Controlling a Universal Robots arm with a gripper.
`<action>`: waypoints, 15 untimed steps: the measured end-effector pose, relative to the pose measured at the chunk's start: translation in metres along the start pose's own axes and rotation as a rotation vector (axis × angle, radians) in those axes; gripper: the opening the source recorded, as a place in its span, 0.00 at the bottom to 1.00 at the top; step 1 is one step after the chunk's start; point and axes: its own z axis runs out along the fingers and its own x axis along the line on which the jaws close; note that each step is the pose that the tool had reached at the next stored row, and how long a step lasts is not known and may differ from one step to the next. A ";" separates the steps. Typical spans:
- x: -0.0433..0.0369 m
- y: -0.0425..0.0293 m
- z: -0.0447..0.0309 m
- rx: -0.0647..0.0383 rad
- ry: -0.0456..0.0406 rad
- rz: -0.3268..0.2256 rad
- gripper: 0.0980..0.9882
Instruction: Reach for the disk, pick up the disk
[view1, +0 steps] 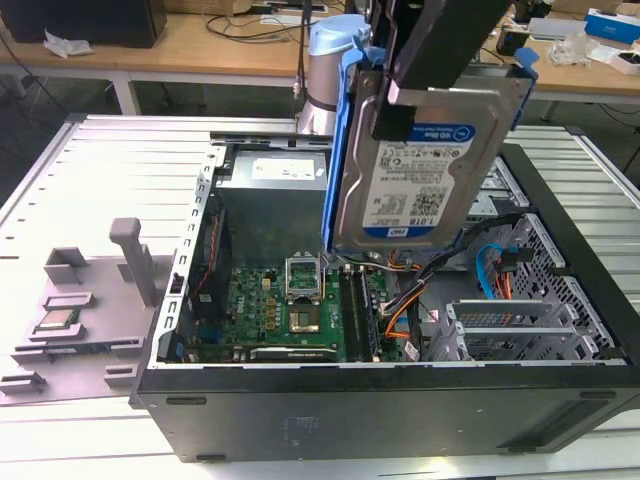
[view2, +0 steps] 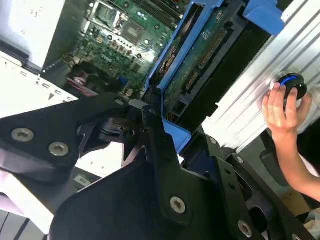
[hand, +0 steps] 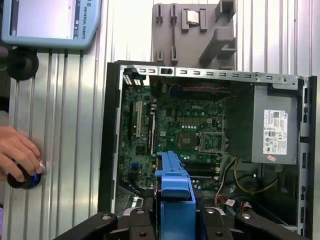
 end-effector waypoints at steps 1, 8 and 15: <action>0.0080 0.0003 0.0000 0.000 0.0000 0.000 0.30; 0.0365 0.0011 0.0007 0.001 -0.0244 -0.001 0.30; 0.0387 -0.0293 0.0023 -0.004 -0.0251 0.000 0.30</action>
